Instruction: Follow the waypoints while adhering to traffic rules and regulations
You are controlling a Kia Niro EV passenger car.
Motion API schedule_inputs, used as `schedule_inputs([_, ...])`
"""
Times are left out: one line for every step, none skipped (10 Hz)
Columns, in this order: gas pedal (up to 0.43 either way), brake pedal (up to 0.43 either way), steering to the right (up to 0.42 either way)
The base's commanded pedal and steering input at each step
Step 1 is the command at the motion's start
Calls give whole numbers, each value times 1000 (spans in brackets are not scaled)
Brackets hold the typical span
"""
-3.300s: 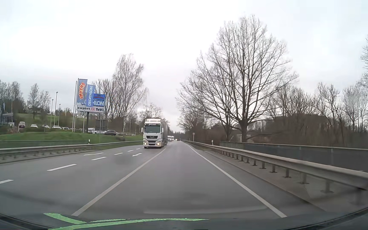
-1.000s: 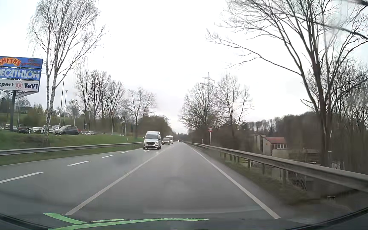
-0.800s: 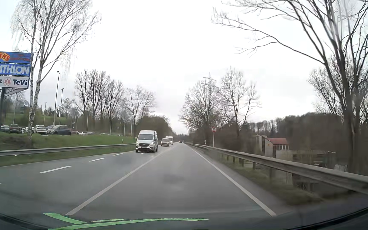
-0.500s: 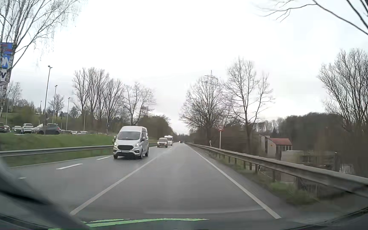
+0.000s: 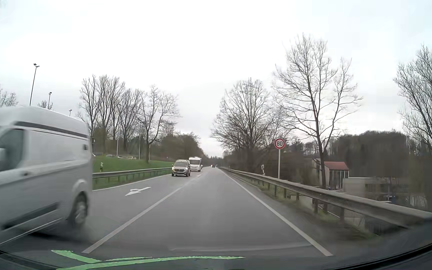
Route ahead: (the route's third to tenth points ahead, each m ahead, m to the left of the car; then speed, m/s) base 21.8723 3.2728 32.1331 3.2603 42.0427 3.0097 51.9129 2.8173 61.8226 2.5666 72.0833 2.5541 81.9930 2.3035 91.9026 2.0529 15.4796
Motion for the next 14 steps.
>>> schedule_inputs([350, 0, -1])
schedule_inputs([350, 0, -1])
schedule_inputs([350, 0, -1])
schedule_inputs([358, 0, 0])
schedule_inputs([358, 0, 0])
schedule_inputs([358, 0, 0])
schedule_inputs([358, 0, 0])
schedule_inputs([358, 0, 0])
schedule_inputs([358, 0, 0])
schedule_inputs([358, 0, 1])
schedule_inputs([370, 0, 1])
schedule_inputs([370, 0, 1])
schedule_inputs([370, 0, 0])
schedule_inputs([370, 0, 1])
